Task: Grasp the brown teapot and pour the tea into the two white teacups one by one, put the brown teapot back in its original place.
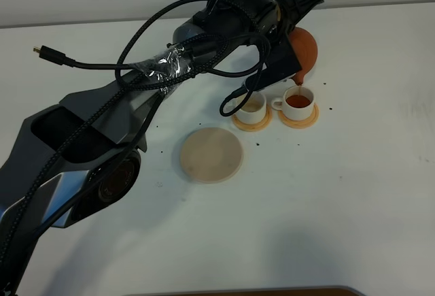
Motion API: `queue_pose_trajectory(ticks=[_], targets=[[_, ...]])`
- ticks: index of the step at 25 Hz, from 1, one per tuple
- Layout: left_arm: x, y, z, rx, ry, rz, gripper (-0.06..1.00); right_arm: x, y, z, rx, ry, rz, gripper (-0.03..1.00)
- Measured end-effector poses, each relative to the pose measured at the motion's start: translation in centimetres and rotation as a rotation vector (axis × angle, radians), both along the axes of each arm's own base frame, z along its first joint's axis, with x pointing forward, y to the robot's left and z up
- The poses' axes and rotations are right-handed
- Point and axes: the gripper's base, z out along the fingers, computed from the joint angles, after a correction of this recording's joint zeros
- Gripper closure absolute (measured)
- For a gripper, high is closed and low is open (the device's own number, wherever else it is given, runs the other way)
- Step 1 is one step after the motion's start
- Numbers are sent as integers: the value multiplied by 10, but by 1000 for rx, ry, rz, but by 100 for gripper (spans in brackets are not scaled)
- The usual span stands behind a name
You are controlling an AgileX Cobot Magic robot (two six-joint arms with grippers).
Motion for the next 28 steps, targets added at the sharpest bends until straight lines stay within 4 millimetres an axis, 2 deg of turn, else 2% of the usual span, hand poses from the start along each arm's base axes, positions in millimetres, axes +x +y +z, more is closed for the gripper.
queue_pose_trajectory(ticks=[28], targets=[[-5, -6, 0, 56, -30, -24, 80, 0, 0, 0, 0, 0, 0, 73]])
